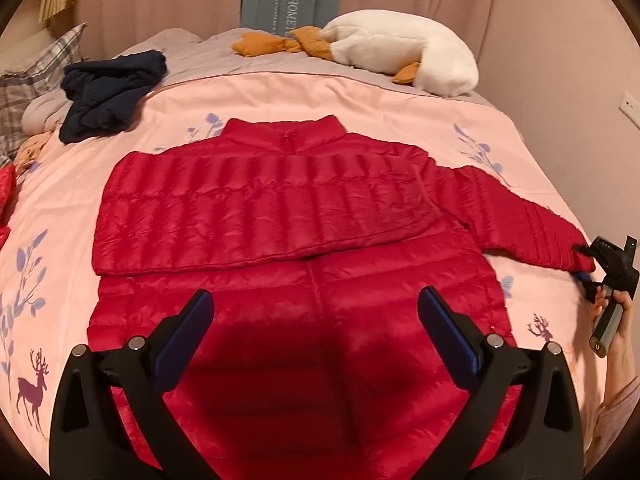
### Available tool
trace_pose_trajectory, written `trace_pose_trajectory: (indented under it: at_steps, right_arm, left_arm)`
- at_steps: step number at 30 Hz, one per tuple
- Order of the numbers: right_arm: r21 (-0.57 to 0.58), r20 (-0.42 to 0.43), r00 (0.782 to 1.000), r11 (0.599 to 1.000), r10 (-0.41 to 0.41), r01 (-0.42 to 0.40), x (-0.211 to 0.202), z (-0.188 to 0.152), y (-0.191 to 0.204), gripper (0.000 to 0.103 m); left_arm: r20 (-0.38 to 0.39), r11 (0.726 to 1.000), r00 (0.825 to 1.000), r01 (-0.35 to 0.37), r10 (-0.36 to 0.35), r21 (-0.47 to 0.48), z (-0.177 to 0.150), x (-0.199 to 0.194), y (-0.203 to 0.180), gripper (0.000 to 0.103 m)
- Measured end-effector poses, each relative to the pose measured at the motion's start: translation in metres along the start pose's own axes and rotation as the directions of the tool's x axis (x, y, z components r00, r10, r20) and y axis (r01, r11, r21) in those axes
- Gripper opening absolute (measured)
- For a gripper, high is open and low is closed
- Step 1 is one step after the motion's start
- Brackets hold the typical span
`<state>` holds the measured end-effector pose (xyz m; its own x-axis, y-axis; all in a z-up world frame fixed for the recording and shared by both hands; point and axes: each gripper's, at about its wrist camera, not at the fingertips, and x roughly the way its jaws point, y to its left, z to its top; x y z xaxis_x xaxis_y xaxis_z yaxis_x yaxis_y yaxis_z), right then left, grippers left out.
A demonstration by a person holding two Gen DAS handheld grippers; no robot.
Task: Fold large clothes
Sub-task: 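Grasp the other sleeve cuff with the right tool and lift it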
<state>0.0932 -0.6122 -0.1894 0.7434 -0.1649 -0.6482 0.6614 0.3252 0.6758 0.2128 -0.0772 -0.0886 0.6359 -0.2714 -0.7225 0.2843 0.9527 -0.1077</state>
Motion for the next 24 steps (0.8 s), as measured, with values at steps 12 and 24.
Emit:
trace_pose_trajectory:
  at_steps: [12, 24]
  right_arm:
    - [-0.261, 0.168, 0.986, 0.964, -0.011, 0.055, -0.035, -0.02, 0.071, 0.005]
    - [-0.544, 0.167, 0.973, 0.838, 0.159, -0.044, -0.071, -0.089, 0.185, 0.005]
  left_arm:
    - [0.06, 0.991, 0.992, -0.119, 0.115, 0.062, -0.001, -0.01, 0.022, 0.102]
    - [0.105, 0.986, 0.985, -0.146, 0.137, 0.081, -0.004, -0.023, 0.04, 0.102]
